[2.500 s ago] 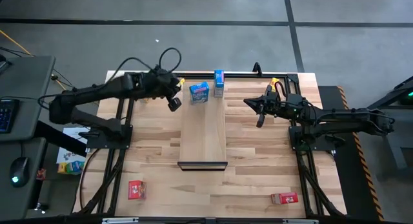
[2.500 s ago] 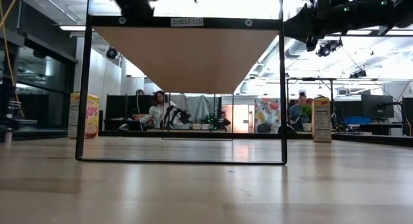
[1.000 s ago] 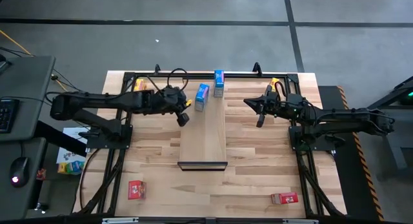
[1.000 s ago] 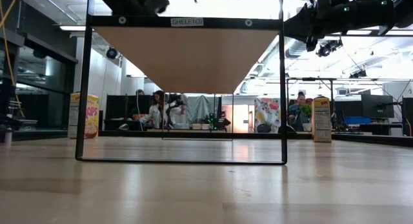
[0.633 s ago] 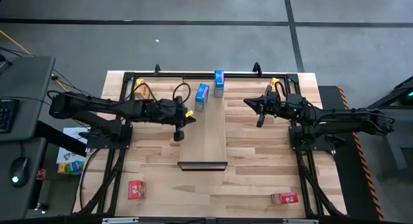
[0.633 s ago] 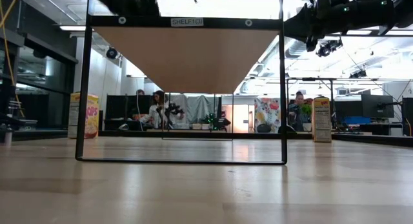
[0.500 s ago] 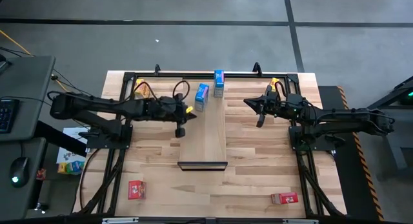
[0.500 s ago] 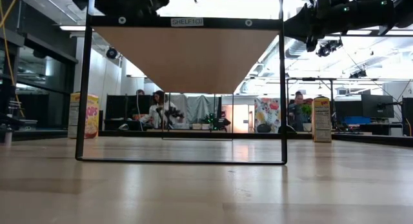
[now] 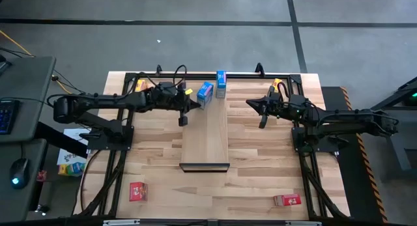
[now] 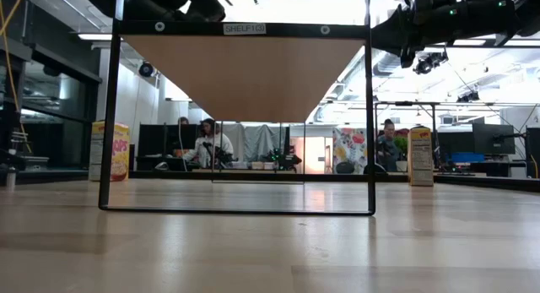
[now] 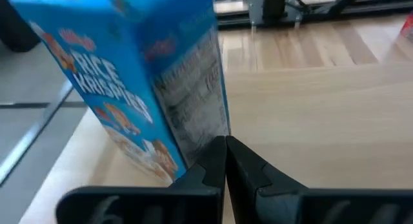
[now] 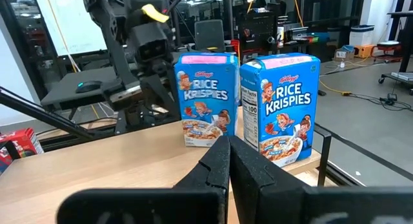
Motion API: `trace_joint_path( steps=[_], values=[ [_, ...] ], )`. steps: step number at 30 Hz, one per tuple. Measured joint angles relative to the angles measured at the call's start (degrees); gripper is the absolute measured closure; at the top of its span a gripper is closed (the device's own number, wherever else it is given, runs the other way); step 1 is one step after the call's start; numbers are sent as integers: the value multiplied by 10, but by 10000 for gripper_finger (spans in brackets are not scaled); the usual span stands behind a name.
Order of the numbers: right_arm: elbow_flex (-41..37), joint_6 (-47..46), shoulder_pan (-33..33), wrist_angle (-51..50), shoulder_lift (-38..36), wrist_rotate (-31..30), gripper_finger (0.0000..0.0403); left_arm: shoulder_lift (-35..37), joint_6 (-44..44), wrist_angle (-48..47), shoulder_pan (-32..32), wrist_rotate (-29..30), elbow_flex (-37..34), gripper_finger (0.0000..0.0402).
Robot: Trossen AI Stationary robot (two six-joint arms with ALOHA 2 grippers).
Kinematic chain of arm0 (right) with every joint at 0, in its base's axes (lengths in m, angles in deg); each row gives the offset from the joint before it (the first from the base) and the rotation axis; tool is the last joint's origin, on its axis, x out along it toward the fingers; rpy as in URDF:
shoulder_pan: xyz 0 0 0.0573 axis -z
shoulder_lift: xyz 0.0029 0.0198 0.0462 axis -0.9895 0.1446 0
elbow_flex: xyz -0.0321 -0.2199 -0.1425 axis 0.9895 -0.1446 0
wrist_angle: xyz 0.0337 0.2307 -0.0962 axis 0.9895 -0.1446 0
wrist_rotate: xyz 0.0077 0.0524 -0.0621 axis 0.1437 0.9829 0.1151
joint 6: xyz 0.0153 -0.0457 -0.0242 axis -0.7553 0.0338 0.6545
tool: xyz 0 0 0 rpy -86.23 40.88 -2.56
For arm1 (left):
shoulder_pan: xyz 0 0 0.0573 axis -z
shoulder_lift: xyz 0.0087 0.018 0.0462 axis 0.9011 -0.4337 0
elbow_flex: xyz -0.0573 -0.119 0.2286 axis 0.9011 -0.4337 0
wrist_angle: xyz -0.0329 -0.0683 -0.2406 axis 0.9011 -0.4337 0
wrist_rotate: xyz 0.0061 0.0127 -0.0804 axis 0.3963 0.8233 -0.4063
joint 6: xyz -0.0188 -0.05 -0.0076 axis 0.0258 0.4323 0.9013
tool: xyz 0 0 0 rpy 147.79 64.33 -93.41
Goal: Stack cereal on shelf
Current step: Put the blue cereal box on the shelf
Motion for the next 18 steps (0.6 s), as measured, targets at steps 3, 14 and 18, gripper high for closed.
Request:
trace_joint_path(
  steps=[3, 14, 18],
  values=[
    [0, 0, 0, 0, 0, 0, 403, -8, 1, 2, -9, -22, 0, 401],
    [0, 6, 0, -2, 0, 0, 403, -27, 14, 9, 3, -26, 0, 401],
    [0, 6, 0, -2, 0, 0, 403, -17, 11, 11, 4, -29, 1, 401]
  ],
)
